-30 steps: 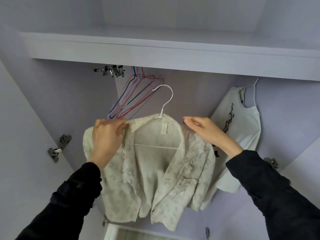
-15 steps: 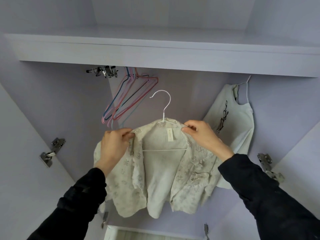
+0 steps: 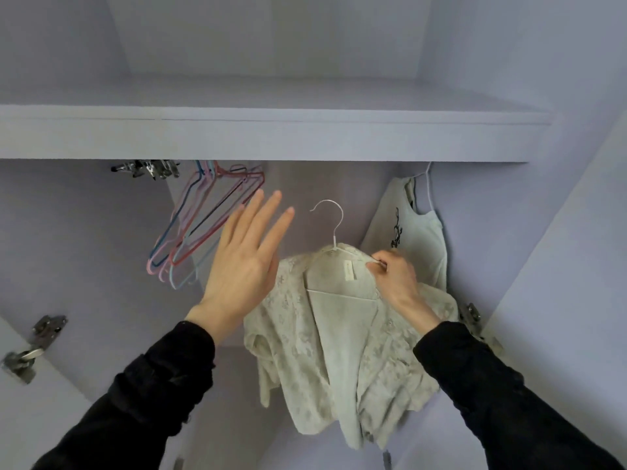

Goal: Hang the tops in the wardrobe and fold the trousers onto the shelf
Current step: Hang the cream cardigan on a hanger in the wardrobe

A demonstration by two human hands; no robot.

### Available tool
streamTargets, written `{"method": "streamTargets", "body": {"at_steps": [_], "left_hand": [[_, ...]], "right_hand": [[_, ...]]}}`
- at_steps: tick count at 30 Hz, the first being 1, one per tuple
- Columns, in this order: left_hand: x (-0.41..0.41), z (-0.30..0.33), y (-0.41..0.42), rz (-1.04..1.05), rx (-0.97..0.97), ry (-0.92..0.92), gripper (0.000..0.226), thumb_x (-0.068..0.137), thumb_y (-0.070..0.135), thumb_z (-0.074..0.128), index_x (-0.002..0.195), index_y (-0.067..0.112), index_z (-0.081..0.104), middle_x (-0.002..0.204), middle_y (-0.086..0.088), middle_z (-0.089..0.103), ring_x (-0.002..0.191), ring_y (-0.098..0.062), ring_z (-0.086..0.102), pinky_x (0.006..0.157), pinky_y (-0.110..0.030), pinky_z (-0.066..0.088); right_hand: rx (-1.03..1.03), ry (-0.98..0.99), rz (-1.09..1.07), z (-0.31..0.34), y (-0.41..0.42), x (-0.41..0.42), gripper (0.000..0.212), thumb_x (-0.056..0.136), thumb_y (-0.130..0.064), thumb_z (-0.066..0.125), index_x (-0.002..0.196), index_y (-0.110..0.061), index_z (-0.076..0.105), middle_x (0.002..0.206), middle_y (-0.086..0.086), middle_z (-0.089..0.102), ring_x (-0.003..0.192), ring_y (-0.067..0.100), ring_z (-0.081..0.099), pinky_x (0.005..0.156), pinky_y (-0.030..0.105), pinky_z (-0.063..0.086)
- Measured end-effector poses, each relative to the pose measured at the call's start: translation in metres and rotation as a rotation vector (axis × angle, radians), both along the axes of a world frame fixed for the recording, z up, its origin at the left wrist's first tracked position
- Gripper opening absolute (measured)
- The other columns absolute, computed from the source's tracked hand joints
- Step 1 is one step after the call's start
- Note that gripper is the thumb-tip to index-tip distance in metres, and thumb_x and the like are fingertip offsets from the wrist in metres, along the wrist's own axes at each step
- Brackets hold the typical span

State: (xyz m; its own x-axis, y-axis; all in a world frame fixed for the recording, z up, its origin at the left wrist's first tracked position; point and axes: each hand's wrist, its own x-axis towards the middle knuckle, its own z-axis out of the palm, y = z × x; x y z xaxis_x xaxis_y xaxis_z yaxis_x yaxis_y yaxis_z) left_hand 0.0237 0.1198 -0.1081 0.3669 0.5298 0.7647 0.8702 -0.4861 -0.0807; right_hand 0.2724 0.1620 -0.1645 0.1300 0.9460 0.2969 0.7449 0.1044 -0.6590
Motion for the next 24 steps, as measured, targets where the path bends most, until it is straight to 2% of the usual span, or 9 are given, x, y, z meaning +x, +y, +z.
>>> {"method": "streamTargets", "body": {"at_steps": [3, 6, 11, 12, 14, 16, 18, 21, 24], "left_hand": [[0.018, 0.029, 0.013, 0.073, 0.112, 0.043, 0.07, 0.08, -0.007, 0.053, 0.144, 0.008, 0.029, 0.153, -0.017, 0.021, 0.142, -0.037, 0.011, 0.115, -0.052, 0.005], [0.031, 0.043, 0.032, 0.143, 0.114, 0.08, 0.079, 0.079, 0.0, 0.057, 0.148, 0.012, 0.02, 0.155, -0.015, 0.013, 0.142, -0.038, 0.005, 0.112, -0.055, -0.005], [0.038, 0.041, 0.051, 0.204, 0.135, 0.129, 0.09, 0.072, -0.001, 0.062, 0.148, 0.014, 0.017, 0.155, -0.014, 0.007, 0.141, -0.04, 0.003, 0.109, -0.062, -0.002], [0.037, 0.04, 0.051, 0.208, 0.142, 0.134, 0.091, 0.072, 0.0, 0.062, 0.148, 0.014, 0.016, 0.154, -0.014, 0.008, 0.141, -0.04, 0.002, 0.109, -0.062, -0.002], [0.036, 0.039, 0.054, 0.21, 0.159, 0.144, 0.094, 0.072, 0.0, 0.062, 0.149, 0.015, 0.01, 0.155, -0.014, 0.006, 0.143, -0.038, -0.005, 0.11, -0.06, -0.007], [0.035, 0.039, 0.058, 0.217, 0.165, 0.142, 0.1, 0.069, -0.001, 0.062, 0.149, 0.017, 0.005, 0.155, -0.013, 0.004, 0.143, -0.034, -0.016, 0.109, -0.058, -0.011], [0.035, 0.036, 0.061, 0.231, 0.167, 0.143, 0.104, 0.066, -0.002, 0.064, 0.149, 0.017, 0.004, 0.155, -0.012, 0.005, 0.142, -0.032, -0.019, 0.109, -0.057, -0.012], [0.036, 0.034, 0.063, 0.244, 0.186, 0.145, 0.106, 0.066, -0.002, 0.065, 0.15, 0.018, 0.004, 0.156, -0.012, 0.004, 0.142, -0.032, -0.017, 0.11, -0.058, -0.01], [0.036, 0.033, 0.065, 0.24, 0.208, 0.151, 0.108, 0.067, -0.001, 0.064, 0.151, 0.019, -0.001, 0.158, -0.008, -0.011, 0.143, -0.033, -0.017, 0.111, -0.058, -0.01]], "right_hand": [[0.036, 0.047, -0.089, 0.003, 0.014, 0.011, 0.016, 0.094, -0.013, 0.054, 0.08, -0.009, 0.06, 0.089, 0.002, 0.053, 0.08, 0.018, 0.051, 0.069, 0.024, 0.035], [0.053, 0.069, -0.154, 0.004, 0.027, 0.018, 0.02, 0.096, -0.018, 0.052, 0.076, -0.015, 0.052, 0.089, 0.004, 0.054, 0.078, 0.017, 0.05, 0.067, 0.024, 0.034], [0.006, 0.183, -0.263, 0.005, 0.061, 0.03, 0.037, 0.097, -0.019, 0.047, 0.062, -0.023, 0.038, 0.087, 0.006, 0.05, 0.075, 0.019, 0.045, 0.067, 0.027, 0.033], [-0.009, 0.199, -0.285, 0.006, 0.066, 0.031, 0.036, 0.097, -0.018, 0.046, 0.062, -0.022, 0.039, 0.086, 0.008, 0.05, 0.074, 0.02, 0.045, 0.067, 0.027, 0.032], [-0.028, 0.245, -0.324, 0.01, 0.077, 0.034, 0.027, 0.097, -0.017, 0.044, 0.073, -0.013, 0.054, 0.09, 0.011, 0.055, 0.079, 0.023, 0.051, 0.067, 0.027, 0.033], [-0.027, 0.311, -0.355, 0.014, 0.089, 0.035, 0.021, 0.097, -0.014, 0.045, 0.095, -0.003, 0.063, 0.101, 0.015, 0.06, 0.093, 0.029, 0.057, 0.072, 0.029, 0.038], [-0.007, 0.394, -0.387, 0.016, 0.101, 0.037, 0.021, 0.096, -0.01, 0.046, 0.105, 0.0, 0.062, 0.11, 0.017, 0.06, 0.105, 0.032, 0.056, 0.082, 0.033, 0.042], [0.049, 0.458, -0.426, 0.019, 0.116, 0.042, 0.024, 0.096, -0.009, 0.048, 0.112, 0.002, 0.061, 0.119, 0.019, 0.058, 0.111, 0.033, 0.054, 0.092, 0.036, 0.042], [0.104, 0.504, -0.465, 0.027, 0.13, 0.047, 0.027, 0.096, -0.01, 0.049, 0.117, 0.002, 0.06, 0.123, 0.02, 0.056, 0.113, 0.033, 0.054, 0.094, 0.037, 0.042]]}}
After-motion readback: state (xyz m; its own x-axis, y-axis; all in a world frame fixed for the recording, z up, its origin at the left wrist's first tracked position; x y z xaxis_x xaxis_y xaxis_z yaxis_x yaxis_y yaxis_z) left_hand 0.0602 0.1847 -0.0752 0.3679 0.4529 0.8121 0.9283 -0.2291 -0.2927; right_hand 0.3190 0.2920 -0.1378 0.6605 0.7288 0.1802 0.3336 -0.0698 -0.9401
